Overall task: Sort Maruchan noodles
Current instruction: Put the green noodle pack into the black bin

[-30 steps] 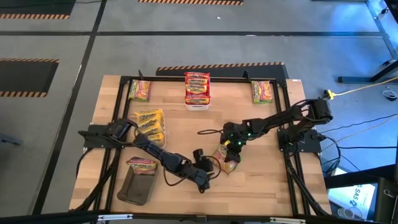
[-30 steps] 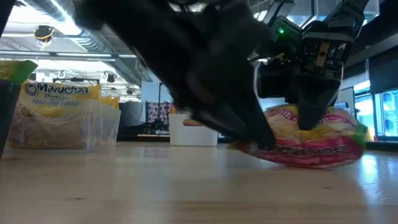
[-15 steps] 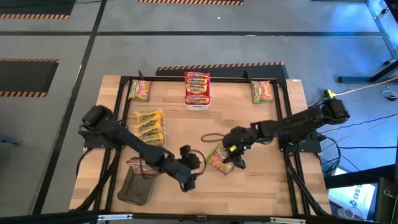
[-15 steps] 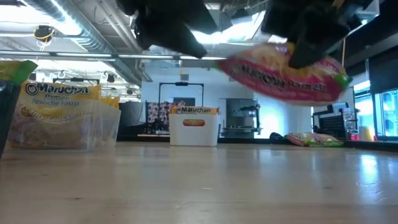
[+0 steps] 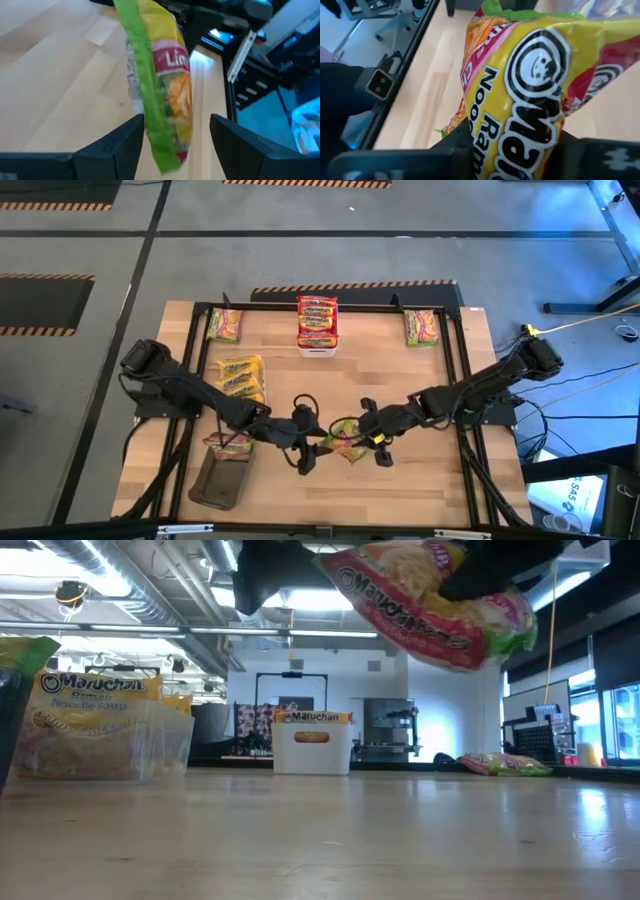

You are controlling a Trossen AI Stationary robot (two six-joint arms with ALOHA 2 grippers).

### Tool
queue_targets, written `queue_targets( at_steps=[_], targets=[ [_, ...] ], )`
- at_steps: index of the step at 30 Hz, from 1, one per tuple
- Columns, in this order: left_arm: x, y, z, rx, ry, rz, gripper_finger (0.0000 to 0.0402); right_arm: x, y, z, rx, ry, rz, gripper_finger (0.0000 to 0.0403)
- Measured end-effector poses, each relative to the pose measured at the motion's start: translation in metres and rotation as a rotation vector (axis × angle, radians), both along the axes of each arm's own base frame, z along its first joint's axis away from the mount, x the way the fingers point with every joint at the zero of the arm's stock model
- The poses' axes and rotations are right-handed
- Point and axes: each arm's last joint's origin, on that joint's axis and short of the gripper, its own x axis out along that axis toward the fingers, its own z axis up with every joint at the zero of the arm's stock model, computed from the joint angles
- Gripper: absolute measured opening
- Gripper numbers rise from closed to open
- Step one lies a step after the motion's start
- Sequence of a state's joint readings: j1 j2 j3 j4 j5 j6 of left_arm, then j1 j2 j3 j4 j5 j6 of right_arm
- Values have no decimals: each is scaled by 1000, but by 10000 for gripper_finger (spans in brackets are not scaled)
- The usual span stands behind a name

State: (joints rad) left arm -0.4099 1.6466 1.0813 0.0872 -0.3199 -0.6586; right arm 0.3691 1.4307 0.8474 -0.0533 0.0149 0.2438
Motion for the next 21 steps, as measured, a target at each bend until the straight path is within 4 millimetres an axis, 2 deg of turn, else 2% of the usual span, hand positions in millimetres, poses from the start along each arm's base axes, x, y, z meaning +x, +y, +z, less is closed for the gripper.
queue_targets(
  at_steps=[4, 12, 21],
  targets=[
    [2, 4, 1, -17, -4, 21, 238, 1, -1, 0, -11, -8, 3, 87],
    [9, 19, -1, -39, -6, 74, 301, 1, 0, 1, -6, -9, 11, 87],
    [22, 13, -22, -92, 14, -16, 306, 4, 0, 5, -13, -67, 17, 91]
  ],
)
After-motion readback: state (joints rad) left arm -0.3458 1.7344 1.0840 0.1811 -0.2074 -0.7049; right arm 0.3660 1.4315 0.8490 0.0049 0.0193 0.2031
